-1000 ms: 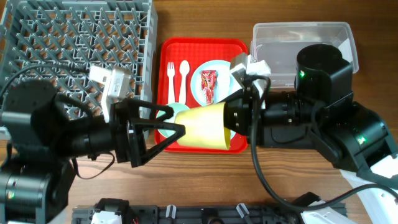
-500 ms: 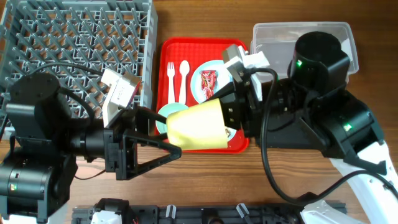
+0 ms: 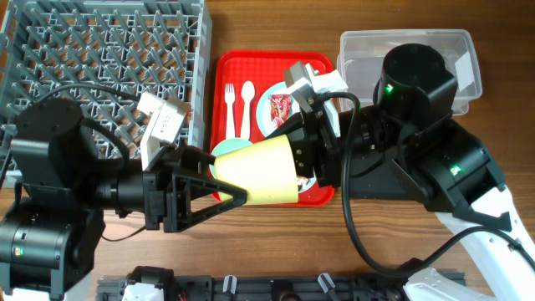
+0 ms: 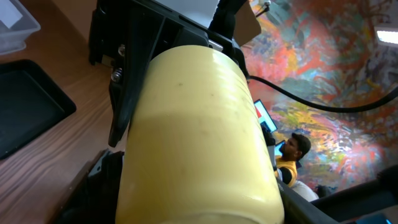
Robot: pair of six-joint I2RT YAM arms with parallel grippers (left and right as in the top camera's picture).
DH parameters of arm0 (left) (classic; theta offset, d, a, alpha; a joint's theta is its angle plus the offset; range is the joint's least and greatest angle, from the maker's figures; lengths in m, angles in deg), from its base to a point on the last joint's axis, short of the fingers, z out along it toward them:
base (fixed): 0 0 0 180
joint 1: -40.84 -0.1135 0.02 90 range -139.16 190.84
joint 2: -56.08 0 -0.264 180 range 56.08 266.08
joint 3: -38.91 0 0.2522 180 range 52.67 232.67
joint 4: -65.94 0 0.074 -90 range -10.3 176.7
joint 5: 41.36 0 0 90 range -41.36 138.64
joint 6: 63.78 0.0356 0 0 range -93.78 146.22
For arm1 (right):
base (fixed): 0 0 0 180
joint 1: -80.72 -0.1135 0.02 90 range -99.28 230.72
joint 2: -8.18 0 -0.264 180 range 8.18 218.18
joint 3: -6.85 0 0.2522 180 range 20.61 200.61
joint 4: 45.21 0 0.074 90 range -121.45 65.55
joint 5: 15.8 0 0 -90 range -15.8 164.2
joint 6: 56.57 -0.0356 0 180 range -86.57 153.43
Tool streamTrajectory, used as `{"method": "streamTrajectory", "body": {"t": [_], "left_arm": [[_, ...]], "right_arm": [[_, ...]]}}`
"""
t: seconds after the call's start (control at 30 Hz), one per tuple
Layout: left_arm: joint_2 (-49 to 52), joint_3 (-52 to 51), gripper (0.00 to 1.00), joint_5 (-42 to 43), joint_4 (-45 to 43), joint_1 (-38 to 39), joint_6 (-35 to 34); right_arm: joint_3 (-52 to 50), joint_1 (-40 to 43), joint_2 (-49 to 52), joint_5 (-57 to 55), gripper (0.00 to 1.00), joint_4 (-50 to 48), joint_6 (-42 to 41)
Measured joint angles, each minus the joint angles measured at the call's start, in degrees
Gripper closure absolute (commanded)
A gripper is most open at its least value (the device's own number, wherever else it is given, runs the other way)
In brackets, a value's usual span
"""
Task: Sort waste into correct bins and load items into the dishwasher rack
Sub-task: 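Lift yellow cup and hand it to the left gripper, then carry yellow cup with left gripper and place it in the rack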
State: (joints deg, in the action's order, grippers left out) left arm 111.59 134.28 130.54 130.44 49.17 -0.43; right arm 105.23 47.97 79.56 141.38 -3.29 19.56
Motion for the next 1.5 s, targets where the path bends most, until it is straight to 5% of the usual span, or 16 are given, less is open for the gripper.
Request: {"method": "streamTrajectory", "body": {"t": [0.07,0.17,0.47,0.57,0.67,0.9,1.17,1.5], "left_arm": [[-0.02,0.0,0.46,-0.26,0.0,0.0,0.02],[-0.04,0.0,0.47,-0.63,-0.07,0.07,0.02],[-3.87,0.0,0.44,-3.39,-2.82,0.2,0.02],[-6.29,0.04,0.46,-10.49,-1.57,0.2,0.07],[-8.57,0.46,0.46,-25.79,7.37,0.26,1.77],[-4.04,0.42,0.46,-67.78,24.39,0.35,2.36],[12.09,-1.66,0.46,-82.09,27.98,0.35,1.7],[24.24,-1.86,0.44,-86.58,22.36,0.17,0.17]], "right_arm": [[0.0,0.07,0.0,-0.13,0.9,0.04,-0.02],[0.0,-0.02,0.0,-0.15,0.57,0.11,-0.15],[0.0,0.87,0.04,-0.15,0.44,0.15,-0.2],[0.02,6.43,-0.15,0.24,0.44,1.68,-0.13],[0.2,12.74,-0.59,-3.19,0.33,10.14,-0.33],[0.04,13.29,-1.66,-33.05,0.32,38.62,-4.81],[0.04,13.14,-1.66,-42.4,0.3,46.18,-5.42],[0.04,13.14,-1.64,-44.85,0.29,48.89,-5.42]]}}
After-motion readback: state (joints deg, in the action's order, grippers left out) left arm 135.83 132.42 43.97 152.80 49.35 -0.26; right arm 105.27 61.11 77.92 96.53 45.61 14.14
